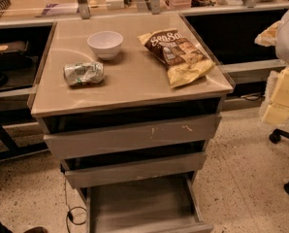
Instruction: Close bottom drawer
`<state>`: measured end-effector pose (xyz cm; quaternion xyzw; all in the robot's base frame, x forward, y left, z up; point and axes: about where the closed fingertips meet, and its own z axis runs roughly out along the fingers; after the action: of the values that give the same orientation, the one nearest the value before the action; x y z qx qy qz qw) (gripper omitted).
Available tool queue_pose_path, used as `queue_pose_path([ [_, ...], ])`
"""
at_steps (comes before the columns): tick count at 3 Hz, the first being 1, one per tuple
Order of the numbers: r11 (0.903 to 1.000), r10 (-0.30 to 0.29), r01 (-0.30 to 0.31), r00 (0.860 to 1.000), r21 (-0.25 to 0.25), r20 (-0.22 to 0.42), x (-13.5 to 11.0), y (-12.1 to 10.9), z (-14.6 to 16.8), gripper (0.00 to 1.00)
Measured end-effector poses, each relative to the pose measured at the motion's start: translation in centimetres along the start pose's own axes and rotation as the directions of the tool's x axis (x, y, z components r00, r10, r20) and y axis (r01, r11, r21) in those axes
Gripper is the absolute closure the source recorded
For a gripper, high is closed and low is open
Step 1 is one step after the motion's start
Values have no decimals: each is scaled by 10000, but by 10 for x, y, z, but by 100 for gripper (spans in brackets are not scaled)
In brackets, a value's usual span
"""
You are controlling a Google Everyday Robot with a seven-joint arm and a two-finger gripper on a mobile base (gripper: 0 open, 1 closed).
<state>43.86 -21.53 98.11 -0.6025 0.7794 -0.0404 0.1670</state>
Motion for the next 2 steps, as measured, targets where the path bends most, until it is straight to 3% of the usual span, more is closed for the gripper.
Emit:
queue_pose_path([
  [1,10000,0,0,10000,0,0,0,0,0,0],
  [2,10000,0,0,10000,0,0,0,0,0,18],
])
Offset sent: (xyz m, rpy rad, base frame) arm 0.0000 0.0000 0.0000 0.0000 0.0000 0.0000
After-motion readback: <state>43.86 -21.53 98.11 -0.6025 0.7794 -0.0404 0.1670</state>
